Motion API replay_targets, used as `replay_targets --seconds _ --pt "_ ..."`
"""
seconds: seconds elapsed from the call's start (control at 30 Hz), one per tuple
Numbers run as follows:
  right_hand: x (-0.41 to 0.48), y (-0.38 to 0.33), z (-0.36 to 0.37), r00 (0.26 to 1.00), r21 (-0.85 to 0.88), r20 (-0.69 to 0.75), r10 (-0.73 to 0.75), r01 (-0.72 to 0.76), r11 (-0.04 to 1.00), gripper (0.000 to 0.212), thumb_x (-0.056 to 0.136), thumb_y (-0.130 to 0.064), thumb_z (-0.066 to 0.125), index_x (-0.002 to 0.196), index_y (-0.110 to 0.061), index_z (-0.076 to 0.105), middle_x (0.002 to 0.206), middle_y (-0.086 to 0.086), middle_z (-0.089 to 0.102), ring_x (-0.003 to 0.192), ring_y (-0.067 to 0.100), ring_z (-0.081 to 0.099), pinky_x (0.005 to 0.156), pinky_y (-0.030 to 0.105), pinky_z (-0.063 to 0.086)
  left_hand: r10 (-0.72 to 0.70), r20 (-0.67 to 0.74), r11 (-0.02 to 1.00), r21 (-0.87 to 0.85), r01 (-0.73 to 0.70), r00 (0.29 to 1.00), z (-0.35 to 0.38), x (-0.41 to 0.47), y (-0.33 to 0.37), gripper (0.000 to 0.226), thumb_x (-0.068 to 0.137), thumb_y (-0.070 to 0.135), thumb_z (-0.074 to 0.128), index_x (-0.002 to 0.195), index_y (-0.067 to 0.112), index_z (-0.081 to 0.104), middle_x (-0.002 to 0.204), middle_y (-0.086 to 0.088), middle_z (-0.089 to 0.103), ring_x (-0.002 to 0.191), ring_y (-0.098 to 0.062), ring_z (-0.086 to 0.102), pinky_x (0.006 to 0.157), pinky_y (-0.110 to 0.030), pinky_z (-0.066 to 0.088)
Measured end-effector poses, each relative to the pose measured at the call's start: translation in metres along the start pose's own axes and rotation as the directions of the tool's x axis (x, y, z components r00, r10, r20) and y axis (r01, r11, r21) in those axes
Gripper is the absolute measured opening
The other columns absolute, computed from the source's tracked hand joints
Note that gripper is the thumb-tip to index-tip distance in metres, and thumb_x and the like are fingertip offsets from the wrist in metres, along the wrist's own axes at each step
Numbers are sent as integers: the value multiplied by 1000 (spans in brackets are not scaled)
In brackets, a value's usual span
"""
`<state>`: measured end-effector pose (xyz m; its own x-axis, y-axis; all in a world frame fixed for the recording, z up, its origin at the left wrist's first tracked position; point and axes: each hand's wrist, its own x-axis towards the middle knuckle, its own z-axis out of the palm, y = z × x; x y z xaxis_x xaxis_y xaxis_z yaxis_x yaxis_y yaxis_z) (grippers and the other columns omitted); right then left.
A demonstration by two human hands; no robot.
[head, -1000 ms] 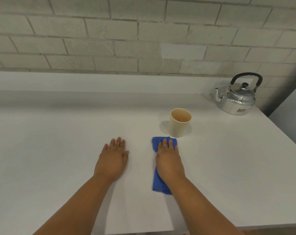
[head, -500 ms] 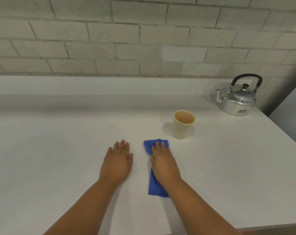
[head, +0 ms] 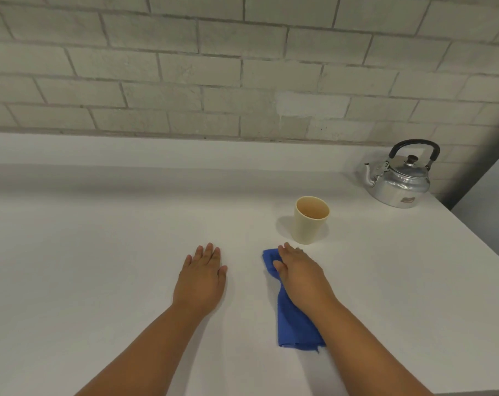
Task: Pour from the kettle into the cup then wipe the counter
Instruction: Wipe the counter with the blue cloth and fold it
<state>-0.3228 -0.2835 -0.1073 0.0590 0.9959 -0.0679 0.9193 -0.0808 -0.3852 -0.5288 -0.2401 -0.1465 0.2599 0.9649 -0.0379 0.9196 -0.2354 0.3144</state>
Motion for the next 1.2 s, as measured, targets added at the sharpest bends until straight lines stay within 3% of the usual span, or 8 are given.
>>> replay_targets --seconds 0.17,0.3,0.47,0.67,0.83,1.0,1.1,1.2 --pt "13 7 -32 984 -117 127 -122 137 984 36 98 -26 37 127 -13 52 135 9 53 120 25 51 106 37 38 -48 -64 984 -174 36 997 -5 -20 27 47 97 34 30 141 17 32 156 -12 12 144 -30 4 117 -38 8" --pt "24 2 -36 964 -206 255 -74 129 970 36 93 -12 42 128 -11 49 129 10 55 114 29 54 99 42 44 0 -129 960 -277 -36 992 2 -57 65 33 91 41 41 115 22 53 144 -6 35 130 -25 29 106 -34 25" --pt "37 1 -34 954 -284 289 -76 161 945 28 92 -10 41 116 -11 55 115 16 60 103 33 57 88 45 49 -39 23 984 -172 42 999 18 -85 97 56 80 67 33 110 22 47 122 0 36 111 -20 32 93 -32 28" --pt "51 1 -34 916 -363 396 -56 213 907 35 90 -16 51 124 -10 49 122 12 55 106 29 57 93 38 48 -106 67 989 -96 112 992 28 -88 115 66 72 77 30 104 21 46 109 2 35 103 -20 33 86 -34 27" --pt "50 3 -34 924 -388 365 -116 264 883 26 87 -10 50 113 -8 54 117 13 51 100 28 54 80 32 44 -143 54 983 -108 148 988 32 -87 126 57 75 69 36 104 22 48 104 4 34 102 -19 35 80 -32 22" --pt "49 2 -40 911 -288 393 -125 251 924 23 86 -12 46 107 -6 53 104 12 54 81 23 50 63 27 40 -143 43 970 -191 149 989 25 -86 135 24 88 48 38 81 25 40 96 5 39 93 -17 37 78 -30 27" --pt "47 -3 -56 891 -213 433 -136 247 945 20 86 -13 44 104 -8 51 92 6 53 77 21 49 55 24 35 -86 40 924 -370 95 995 19 -85 137 26 88 32 43 66 24 33 71 7 42 70 -13 41 65 -27 36" --pt "46 -16 -83 889 -171 415 -194 286 943 7 86 -13 44 89 -18 47 90 4 54 76 20 49 58 25 37 -114 96 755 -638 149 989 6 -85 130 26 87 23 47 66 23 33 61 8 40 54 -6 37 51 -19 32"
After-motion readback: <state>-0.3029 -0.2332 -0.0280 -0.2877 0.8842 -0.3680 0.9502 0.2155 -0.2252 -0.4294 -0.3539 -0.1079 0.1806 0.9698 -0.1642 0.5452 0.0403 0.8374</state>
